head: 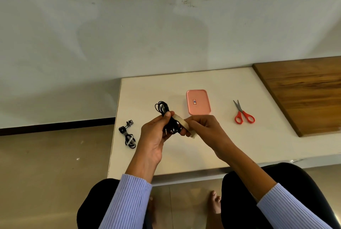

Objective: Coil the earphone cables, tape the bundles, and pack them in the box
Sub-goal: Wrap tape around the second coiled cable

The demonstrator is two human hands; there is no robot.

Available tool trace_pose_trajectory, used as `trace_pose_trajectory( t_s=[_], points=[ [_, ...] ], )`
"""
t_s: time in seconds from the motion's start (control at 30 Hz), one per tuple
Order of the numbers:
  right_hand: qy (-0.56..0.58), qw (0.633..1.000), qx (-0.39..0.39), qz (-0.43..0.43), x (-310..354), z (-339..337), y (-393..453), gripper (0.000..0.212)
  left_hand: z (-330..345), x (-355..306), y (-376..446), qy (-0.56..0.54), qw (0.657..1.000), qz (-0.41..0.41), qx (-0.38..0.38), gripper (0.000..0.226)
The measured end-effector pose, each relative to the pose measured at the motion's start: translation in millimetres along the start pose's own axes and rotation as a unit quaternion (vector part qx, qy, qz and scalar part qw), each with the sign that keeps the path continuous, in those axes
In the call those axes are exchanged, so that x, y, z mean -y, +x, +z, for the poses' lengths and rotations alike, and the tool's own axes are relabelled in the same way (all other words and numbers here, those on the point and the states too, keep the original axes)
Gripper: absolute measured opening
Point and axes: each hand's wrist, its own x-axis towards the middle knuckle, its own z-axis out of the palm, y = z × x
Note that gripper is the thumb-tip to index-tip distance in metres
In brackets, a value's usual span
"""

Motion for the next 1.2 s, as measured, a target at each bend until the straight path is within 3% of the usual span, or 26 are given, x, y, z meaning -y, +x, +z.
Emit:
trace_pose_trajectory(
  t_s=[0.13,0.33,0.67,0.9,1.2],
  points=[
    [-0.019,0.999,0.038,-0.019,0,-7,1,0.033,-5,-2,4,-0.038,0.998,-0.038,0.013,0.012],
    [0.019,1.000,0.020,-0.010,-2,-2,-1,0.029,-7,-1,4,-0.041,0.998,-0.038,0.006,0.012],
    [0.012,0.997,0.069,-0.024,-3,-3,-1,0.029,-12,-5,10,-0.067,0.995,-0.072,0.004,0.011],
    [0.045,0.998,0.037,0.004,-2,2,-1,0.029,-15,-2,12,-0.049,0.996,-0.073,0.010,0.011],
    [0.067,0.996,0.054,0.004,-4,2,0,0.025,-14,-4,14,-0.086,0.989,-0.122,0.015,0.010]
  ],
)
